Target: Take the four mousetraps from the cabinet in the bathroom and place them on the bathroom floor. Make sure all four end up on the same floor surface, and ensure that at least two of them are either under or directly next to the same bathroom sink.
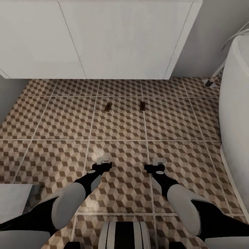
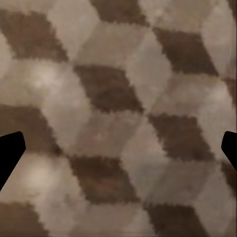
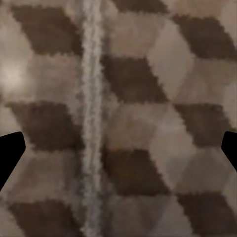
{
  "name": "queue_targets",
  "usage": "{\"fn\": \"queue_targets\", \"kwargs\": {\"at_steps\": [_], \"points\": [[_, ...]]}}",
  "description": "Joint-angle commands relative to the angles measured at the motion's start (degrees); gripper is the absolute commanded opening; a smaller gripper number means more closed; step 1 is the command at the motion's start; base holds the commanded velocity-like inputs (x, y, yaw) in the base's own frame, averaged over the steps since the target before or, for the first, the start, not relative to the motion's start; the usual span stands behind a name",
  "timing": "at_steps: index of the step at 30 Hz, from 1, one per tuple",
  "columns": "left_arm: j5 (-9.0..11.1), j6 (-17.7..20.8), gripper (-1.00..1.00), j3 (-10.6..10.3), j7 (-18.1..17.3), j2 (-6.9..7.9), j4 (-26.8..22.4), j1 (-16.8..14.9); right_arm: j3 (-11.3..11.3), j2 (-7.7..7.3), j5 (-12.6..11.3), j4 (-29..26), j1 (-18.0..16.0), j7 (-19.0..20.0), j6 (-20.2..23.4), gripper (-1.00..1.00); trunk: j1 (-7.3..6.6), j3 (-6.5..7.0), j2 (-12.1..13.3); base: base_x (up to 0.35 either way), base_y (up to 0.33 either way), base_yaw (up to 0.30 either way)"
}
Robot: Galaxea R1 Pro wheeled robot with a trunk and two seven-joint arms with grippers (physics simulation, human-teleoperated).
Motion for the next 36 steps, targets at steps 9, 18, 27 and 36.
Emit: {"fn": "queue_targets", "kwargs": {"at_steps": [9, 18, 27, 36], "points": [[-0.6, -0.2, 1.00, 0.4, 0.5, -0.17, 0.1, 0.0, -0.5, -0.09, 0.5, 0.1, 0.0, -0.2, -0.2, 1.00, -0.16, 1.30, 0.1, -0.003, 0.000, 0.000], [-0.6, -0.1, 1.00, 0.4, 0.6, -0.17, 0.0, 0.0, -0.5, -0.10, 0.5, 0.1, 0.0, -0.2, -0.1, 1.00, -0.40, 3.29, 0.2, 0.000, 0.000, 0.000], [-0.5, -0.1, 1.00, 0.5, 0.5, -0.16, 0.1, 0.0, -0.5, 0.14, 0.3, 0.1, 0.0, -0.4, 0.6, 1.00, -0.63, 5.29, 0.3, 0.000, 0.000, 0.000], [2.4, -0.2, 1.00, 0.5, 0.3, -0.03, 0.8, 0.0, -0.5, 0.21, 0.1, 1.8, 0.0, -1.0, 0.8, 1.00, -0.86, 7.28, 0.4, 0.000, 0.000, 0.000]]}}
